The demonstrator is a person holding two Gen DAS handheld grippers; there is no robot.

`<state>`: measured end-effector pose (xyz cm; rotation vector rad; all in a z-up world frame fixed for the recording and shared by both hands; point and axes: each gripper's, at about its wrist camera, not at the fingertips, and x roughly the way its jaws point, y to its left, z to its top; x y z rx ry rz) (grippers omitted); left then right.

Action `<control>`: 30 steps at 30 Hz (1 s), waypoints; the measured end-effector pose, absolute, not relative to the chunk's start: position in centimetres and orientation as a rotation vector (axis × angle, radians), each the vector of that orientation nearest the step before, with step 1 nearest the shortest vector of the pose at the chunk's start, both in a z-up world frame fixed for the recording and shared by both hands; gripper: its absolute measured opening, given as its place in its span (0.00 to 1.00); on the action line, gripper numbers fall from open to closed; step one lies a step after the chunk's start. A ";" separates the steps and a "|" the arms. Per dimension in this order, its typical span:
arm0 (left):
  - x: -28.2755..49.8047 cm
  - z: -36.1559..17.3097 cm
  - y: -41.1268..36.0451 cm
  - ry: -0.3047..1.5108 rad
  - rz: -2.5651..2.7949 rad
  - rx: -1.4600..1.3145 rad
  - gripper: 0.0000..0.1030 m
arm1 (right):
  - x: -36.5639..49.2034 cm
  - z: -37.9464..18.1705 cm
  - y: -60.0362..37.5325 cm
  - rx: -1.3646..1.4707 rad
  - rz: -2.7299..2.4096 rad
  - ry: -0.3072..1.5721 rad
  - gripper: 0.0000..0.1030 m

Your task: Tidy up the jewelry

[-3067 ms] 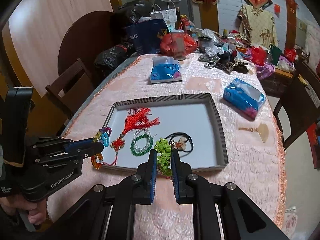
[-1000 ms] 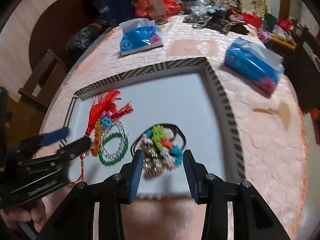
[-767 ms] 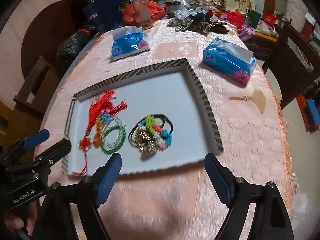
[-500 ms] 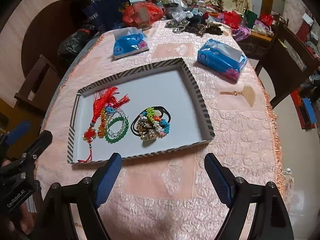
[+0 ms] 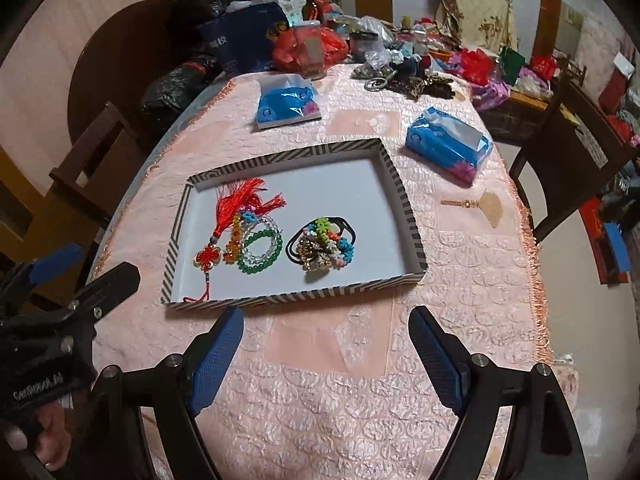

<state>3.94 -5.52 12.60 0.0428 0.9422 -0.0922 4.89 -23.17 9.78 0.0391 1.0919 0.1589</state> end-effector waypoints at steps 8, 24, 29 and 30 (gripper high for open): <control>3.0 13.5 -5.8 0.915 -0.098 0.048 0.99 | 3.8 10.6 -23.3 0.029 0.159 1.070 0.80; 2.5 13.4 -4.9 0.920 -0.086 0.041 0.99 | 2.4 10.8 -22.6 0.008 0.156 1.073 0.80; 2.2 13.6 -3.8 0.922 -0.083 0.026 0.99 | 2.3 11.0 -22.3 0.005 0.153 1.073 0.80; 2.3 13.6 -3.7 0.922 -0.082 0.025 0.99 | 2.2 11.0 -22.2 0.003 0.151 1.072 0.80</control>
